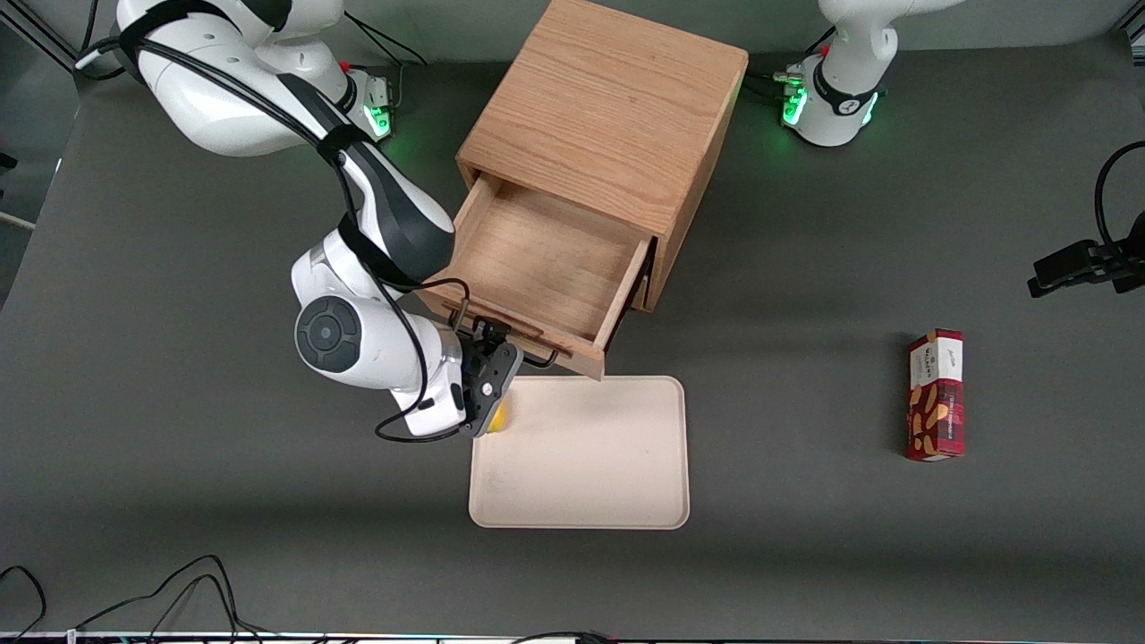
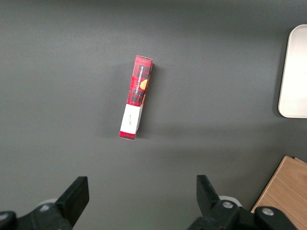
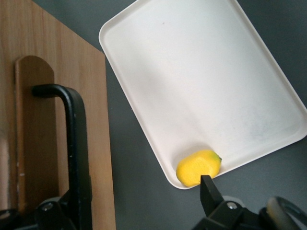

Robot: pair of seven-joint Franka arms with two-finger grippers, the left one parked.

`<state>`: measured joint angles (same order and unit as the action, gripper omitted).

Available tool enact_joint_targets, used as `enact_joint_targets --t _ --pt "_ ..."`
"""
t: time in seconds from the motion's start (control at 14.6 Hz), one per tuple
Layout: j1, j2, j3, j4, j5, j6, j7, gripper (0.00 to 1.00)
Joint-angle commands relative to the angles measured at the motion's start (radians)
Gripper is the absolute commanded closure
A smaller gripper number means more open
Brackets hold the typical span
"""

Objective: Open upper drawer
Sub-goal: 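Pull the upper drawer outward by its handle with the right gripper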

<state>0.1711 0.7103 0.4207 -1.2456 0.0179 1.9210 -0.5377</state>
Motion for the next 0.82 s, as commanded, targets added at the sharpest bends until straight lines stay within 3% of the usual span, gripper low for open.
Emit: enact_joint_targets --t 0.0,0.75 --pt "0.007 0.023 -0.02 0.049 -0.024 -0.013 -0.022 0.0" --pt "0.005 0.023 -0.072 0.089 -0.024 -0.014 -0.034 0.0"
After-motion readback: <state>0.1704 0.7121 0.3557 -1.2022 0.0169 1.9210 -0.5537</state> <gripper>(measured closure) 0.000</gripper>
